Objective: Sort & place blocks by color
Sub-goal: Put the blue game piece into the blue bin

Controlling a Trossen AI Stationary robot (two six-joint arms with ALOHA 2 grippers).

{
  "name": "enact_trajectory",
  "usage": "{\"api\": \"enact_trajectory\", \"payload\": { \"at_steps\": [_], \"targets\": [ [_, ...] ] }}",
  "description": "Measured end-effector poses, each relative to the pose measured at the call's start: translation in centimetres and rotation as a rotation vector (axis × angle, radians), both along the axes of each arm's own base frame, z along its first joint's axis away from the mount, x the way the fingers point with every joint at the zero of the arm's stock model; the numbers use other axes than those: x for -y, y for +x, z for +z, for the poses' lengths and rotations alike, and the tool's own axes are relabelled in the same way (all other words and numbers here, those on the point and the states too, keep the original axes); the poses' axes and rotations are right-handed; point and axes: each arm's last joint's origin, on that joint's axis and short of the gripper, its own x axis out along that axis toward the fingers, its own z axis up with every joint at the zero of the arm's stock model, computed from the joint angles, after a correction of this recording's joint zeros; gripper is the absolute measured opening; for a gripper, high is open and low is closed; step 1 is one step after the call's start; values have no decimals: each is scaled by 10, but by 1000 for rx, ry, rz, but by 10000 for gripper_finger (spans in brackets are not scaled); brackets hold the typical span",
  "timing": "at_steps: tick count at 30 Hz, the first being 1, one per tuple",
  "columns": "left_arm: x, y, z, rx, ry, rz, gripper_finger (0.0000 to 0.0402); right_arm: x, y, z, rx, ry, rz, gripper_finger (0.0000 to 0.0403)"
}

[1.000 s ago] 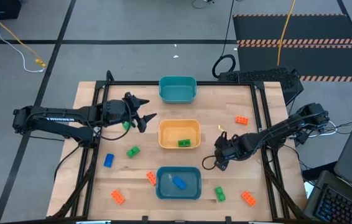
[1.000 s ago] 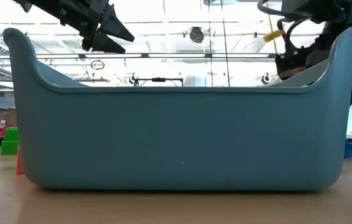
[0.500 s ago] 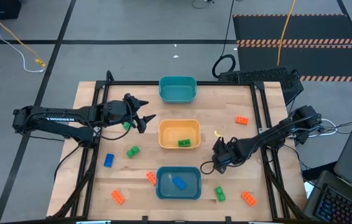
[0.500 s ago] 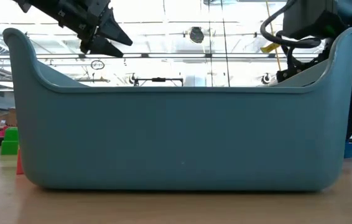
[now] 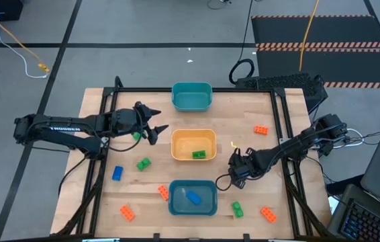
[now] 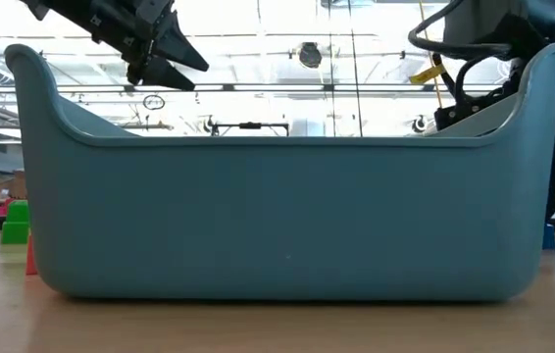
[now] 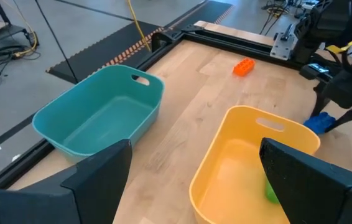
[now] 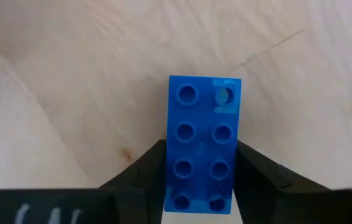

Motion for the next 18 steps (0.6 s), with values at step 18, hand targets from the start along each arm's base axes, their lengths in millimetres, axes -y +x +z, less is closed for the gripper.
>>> {"api": "enact_trajectory", "payload": {
  "at_steps": [18],
  "targets": [
    [10, 5, 9, 90, 5, -130, 356, 62, 17, 56, 373, -287, 11, 132]
  ]
}}
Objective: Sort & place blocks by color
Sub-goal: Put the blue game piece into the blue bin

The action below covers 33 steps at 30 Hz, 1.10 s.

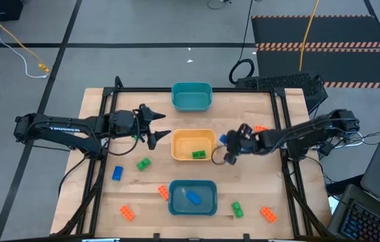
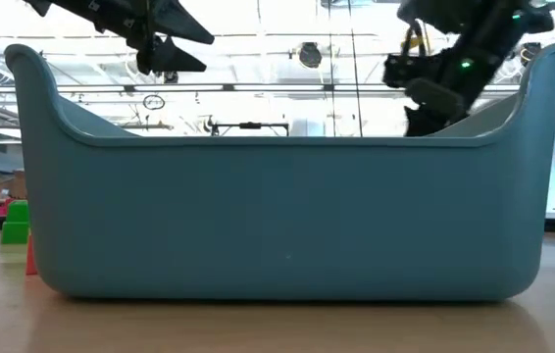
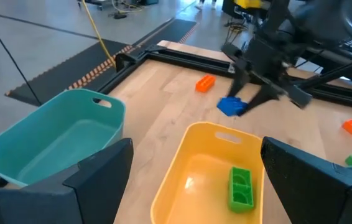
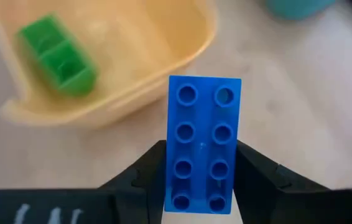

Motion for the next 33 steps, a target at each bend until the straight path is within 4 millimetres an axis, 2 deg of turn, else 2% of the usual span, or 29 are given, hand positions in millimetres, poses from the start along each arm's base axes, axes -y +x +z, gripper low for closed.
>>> {"api": "enact_trajectory", "payload": {
  "at_steps": [6, 9, 14, 22, 27, 33],
  "targets": [
    [0, 0, 0, -2, 20, -6, 356, 18, 1, 6, 21, -21, 3, 132],
    [0, 0, 1, 1, 24, -6, 356, 18, 8, 10, 91, 43, 61, 132],
    [0, 0, 1, 1, 23, -6, 356, -8, 25, 23, 290, 143, 300, 132],
    [-1, -3, -6, -62, -11, 47, 356, -50, 27, 35, 430, 153, 508, 132],
    [-2, -3, -6, -61, -12, 73, 356, -71, 26, 30, 426, 178, 588, 132],
    [-8, -4, -6, -60, -22, 103, 356, -92, 35, 16, 437, 213, 716, 132]
  ]
}}
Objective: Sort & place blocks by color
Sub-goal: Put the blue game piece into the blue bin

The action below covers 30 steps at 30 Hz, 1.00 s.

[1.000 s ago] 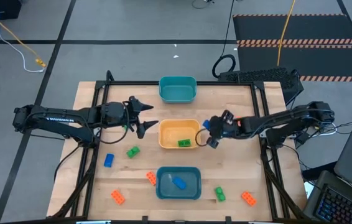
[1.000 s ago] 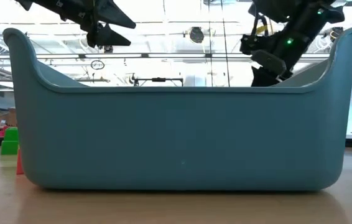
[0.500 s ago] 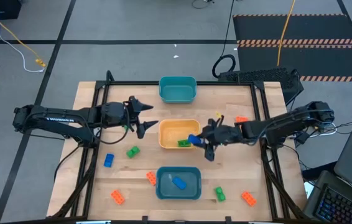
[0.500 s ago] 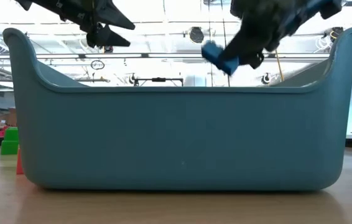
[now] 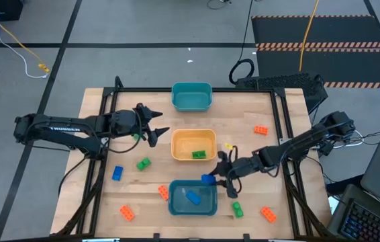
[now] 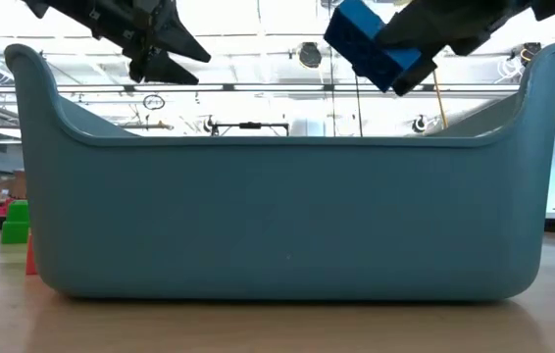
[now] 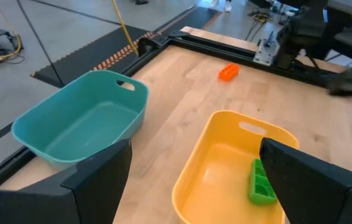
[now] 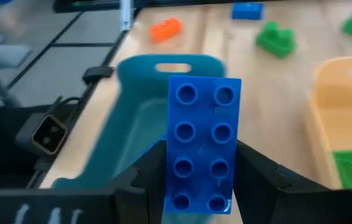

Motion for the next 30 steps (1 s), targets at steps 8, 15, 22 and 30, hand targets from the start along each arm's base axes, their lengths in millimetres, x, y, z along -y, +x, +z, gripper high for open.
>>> {"api": "enact_trajectory", "payload": {
  "at_steps": [8, 15, 22, 30],
  "targets": [
    [-4, -1, -2, -14, -24, 30, 356, -15, 9, -21, -14, 16, 76, 132],
    [-4, -2, -2, -17, -25, 30, 356, -15, 10, -21, -7, 20, 78, 133],
    [-4, -2, -2, -16, -27, 31, 356, -15, 11, -21, -3, 15, 75, 141],
    [-4, -2, -2, -16, -27, 31, 356, -15, 11, -21, -3, 16, 75, 138]
  ]
}}
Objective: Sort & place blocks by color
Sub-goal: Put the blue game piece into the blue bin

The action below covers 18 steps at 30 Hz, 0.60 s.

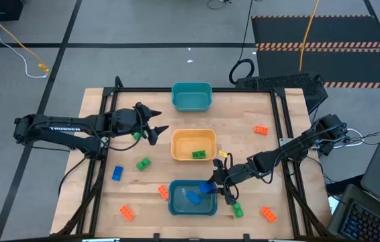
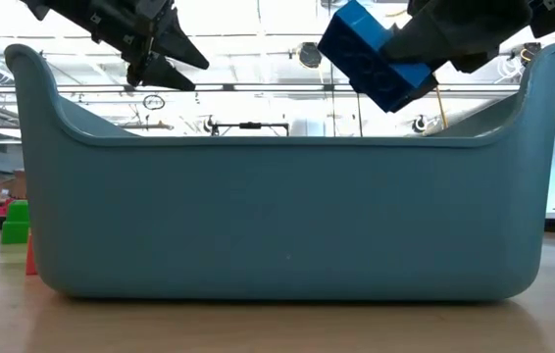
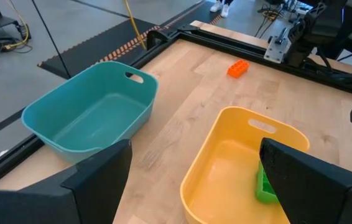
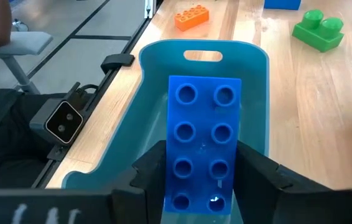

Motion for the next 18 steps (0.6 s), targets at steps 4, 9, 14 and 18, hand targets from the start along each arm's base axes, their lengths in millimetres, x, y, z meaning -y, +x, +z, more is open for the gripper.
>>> {"api": "enact_trajectory", "payload": {
  "at_steps": [4, 9, 14, 18],
  "targets": [
    [0, 0, 0, 0, 0, 0, 356, 0, 0, 0, 0, 0, 0, 139],
    [0, 0, 0, 0, 0, 0, 356, 0, 0, 0, -1, 0, 0, 139],
    [0, 0, 0, 0, 0, 0, 356, 0, 0, 0, -2, 2, -1, 154],
    [0, 0, 0, -1, 3, -1, 356, 0, -1, -1, -17, -4, -1, 167]
  ]
}}
